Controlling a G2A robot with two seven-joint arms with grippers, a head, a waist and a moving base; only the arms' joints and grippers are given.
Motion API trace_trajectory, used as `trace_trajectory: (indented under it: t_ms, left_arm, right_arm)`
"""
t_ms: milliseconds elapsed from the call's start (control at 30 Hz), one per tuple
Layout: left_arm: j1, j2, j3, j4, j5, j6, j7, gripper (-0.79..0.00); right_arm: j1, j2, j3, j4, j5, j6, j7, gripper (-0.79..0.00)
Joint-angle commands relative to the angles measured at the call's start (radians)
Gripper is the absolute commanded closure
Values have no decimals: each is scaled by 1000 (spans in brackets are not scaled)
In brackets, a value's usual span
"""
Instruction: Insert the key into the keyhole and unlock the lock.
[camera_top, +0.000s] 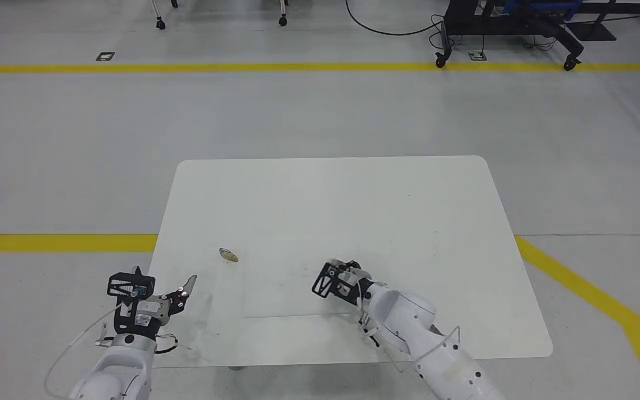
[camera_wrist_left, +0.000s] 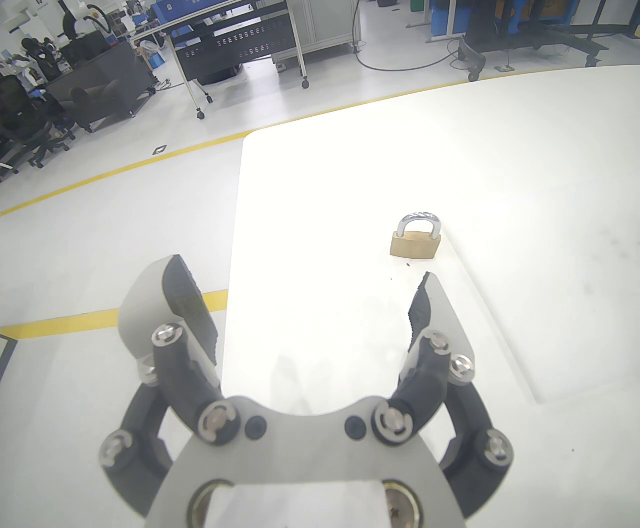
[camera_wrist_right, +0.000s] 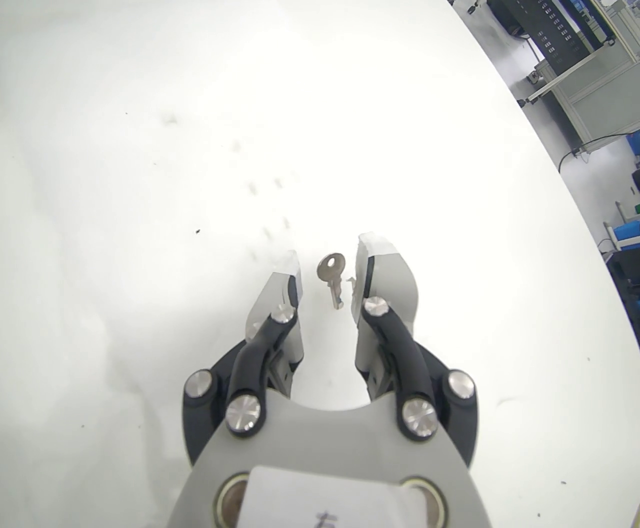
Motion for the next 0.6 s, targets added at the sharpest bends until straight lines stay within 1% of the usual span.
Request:
trace_trajectory:
  t_ms: [0, 33, 100, 133, 333, 433, 567]
  left_arm:
    - [0, 0, 0, 0, 0, 0, 0, -785]
    - [0, 0, 0, 0, 0, 0, 0, -785]
    - [0, 0, 0, 0, 0, 0, 0, -785]
    - [0, 0, 0, 0, 0, 0, 0, -785]
    - [0, 0, 0, 0, 0, 0, 0, -785]
    - [0, 0, 0, 0, 0, 0, 0, -785]
    - [0, 0, 0, 0, 0, 0, 0, -785]
  right_arm:
    - [8, -3, -7, 5, -4, 1, 1, -169]
    - [11, -4, -9, 8, -4, 1, 0, -160]
    - [17, -6, -13, 13, -11, 3, 2, -43]
    - [20, -7, -13, 14, -17, 8, 4, 0]
    - [6, -7, 0, -17, -56, 62, -10, 0]
    - [-20, -2, 28, -42, -44, 79, -61, 0]
    - [-63, 2, 84, -44, 58, 107, -174, 0]
